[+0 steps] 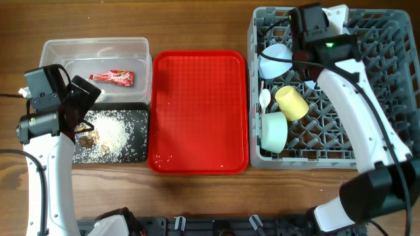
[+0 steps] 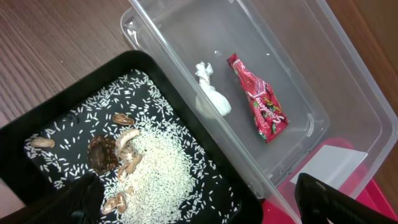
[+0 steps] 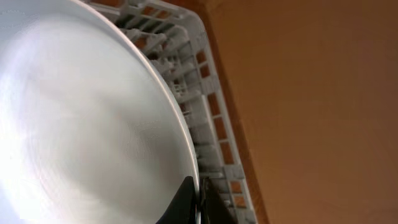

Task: Sort waste into correct bins and load items into the dishwasher rack
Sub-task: 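Carry the plate into the rack and stand it upright between tines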

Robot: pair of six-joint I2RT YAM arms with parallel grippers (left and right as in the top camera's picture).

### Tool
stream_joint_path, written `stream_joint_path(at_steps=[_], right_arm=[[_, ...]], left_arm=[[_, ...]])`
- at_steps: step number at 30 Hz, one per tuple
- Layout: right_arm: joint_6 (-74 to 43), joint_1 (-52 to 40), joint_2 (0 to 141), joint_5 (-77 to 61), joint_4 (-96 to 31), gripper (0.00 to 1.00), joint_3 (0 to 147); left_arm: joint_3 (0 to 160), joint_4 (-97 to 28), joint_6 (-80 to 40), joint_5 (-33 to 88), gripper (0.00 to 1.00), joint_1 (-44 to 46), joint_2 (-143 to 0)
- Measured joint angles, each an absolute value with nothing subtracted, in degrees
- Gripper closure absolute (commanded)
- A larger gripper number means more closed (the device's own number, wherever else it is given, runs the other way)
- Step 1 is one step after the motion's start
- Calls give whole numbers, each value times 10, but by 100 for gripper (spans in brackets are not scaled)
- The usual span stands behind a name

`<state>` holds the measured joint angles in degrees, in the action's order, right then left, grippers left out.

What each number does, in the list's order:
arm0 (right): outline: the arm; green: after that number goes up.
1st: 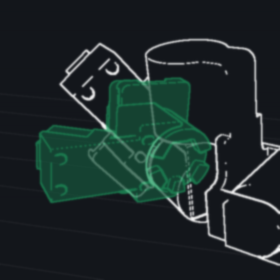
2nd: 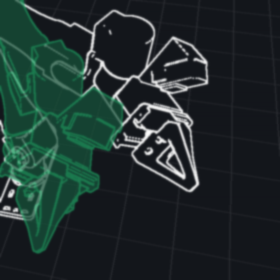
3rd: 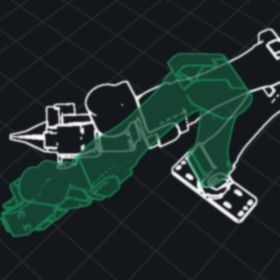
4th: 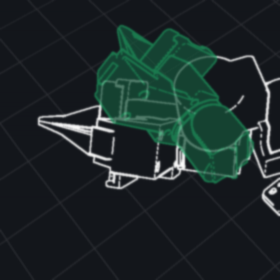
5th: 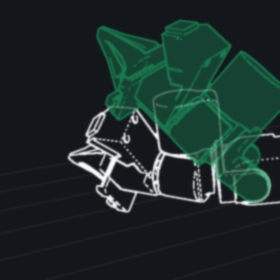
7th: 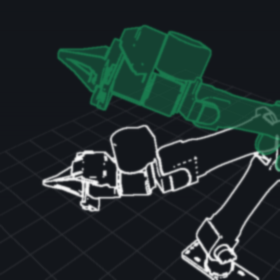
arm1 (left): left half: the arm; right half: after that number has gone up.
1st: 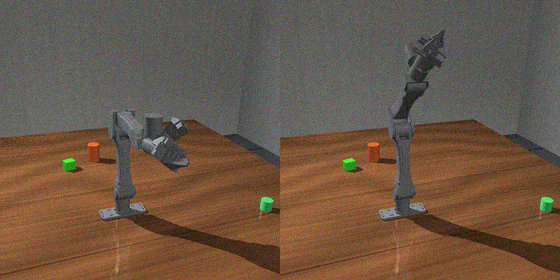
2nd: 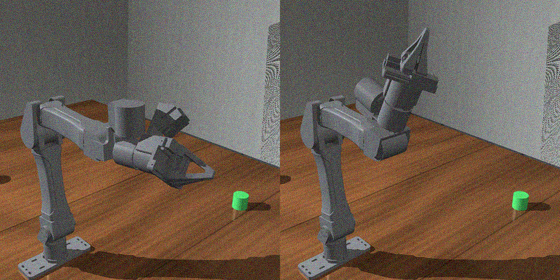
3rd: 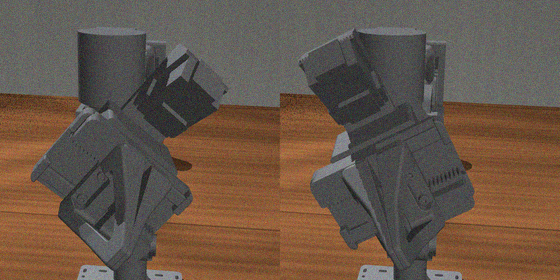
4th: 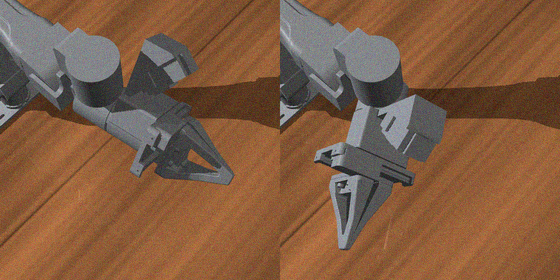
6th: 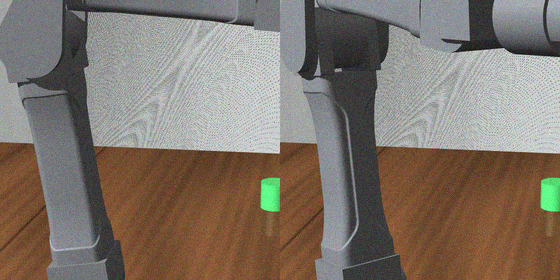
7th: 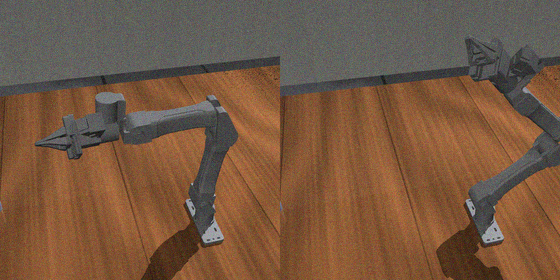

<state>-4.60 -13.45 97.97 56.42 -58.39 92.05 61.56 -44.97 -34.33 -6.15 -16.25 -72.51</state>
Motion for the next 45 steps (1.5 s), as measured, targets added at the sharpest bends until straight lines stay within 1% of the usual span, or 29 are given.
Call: stream_joint_path(at_steps=[4,5,6,7,9,11,12,15,18,21,23,24,27,29,34,42,45], right_arm=[[-46,-135,1019,564,-569,96,919],[-46,-135,1022,563,-566,91,919],[-46,-135,1023,563,-560,69,919],[-44,-135,1023,563,-556,58,919],[-43,-135,1023,564,-550,44,919],[-38,-135,1023,557,-539,33,919],[-31,-135,1023,551,-533,25,919],[-17,-134,1021,521,-509,17,927],[-13,-134,1002,429,-465,13,933],[-12,-130,914,264,-418,11,940],[-12,-123,849,210,-413,9,949],[-12,-120,828,180,-434,0,954],[-14,-118,793,41,-500,0,954],[-14,-118,788,-25,-540,0,954],[-14,-118,795,-75,-547,0,954],[-14,-118,802,-74,-552,0,948],[-14,-118,764,-70,-555,0,940]], left_arm=[[616,-450,-343,-62,0,-163,-725],[616,-450,-343,-62,0,-163,-725],[616,-450,-343,-62,0,-163,-725],[616,-450,-343,-62,0,-163,-725],[616,-449,-343,-62,0,-163,-725],[616,-450,-343,-62,0,-163,-725],[616,-450,-343,-62,0,-163,-725],[616,-450,-343,-62,0,-163,-725],[616,-450,-343,-62,0,-163,-725],[616,-450,-343,-62,0,-163,-725],[616,-450,-343,-62,0,-163,-725],[616,-450,-343,-62,0,-163,-725],[616,-450,-343,-62,0,-163,-725],[616,-449,-343,-62,0,-163,-725],[616,-449,-343,-62,0,-163,-725],[616,-450,-343,-62,0,-163,-725],[616,-449,-343,-62,0,-163,-725]])
